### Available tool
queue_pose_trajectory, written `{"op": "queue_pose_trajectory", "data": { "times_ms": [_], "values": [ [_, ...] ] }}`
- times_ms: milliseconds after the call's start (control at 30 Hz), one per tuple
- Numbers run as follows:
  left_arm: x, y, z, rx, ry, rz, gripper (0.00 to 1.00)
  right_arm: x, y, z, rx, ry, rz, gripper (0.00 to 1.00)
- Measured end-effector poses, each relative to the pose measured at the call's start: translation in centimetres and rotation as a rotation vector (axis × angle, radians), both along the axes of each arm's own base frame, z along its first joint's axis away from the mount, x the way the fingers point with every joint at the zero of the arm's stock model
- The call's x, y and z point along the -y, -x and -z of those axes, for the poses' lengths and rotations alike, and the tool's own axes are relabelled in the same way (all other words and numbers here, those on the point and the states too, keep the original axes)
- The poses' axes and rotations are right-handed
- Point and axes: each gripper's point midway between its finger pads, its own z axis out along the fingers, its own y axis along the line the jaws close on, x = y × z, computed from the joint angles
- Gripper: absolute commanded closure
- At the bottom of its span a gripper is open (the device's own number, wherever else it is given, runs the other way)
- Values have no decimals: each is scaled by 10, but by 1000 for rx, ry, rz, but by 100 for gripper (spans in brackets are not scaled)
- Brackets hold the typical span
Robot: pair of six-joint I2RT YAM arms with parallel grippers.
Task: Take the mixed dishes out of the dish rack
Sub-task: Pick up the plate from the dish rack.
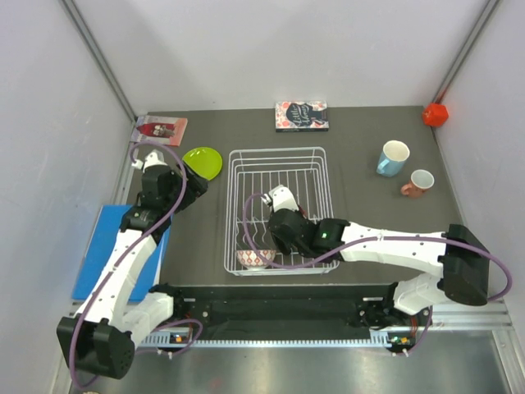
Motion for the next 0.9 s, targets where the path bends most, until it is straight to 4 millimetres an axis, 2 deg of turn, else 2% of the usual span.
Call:
{"op": "queue_pose_trajectory", "data": {
  "times_ms": [67, 233, 433, 733, 900],
  "values": [
    [0, 1, 2, -5, 0, 2, 21, -2, 1, 0, -10, -29, 23, 100],
    [1, 0, 3, -8, 2, 5, 21, -1, -4, -1, -7, -62, 60, 100],
    [4, -1, 6, -15, 8, 17, 22, 1, 0, -8, -6, -58, 47, 100],
    [9, -3, 12, -37, 18, 39, 23, -6, 9, -48, 27, -102, 13, 100],
    [18, -8, 30, -93, 29, 83, 25, -9, 18, -71, 61, -132, -17, 100]
  ]
}}
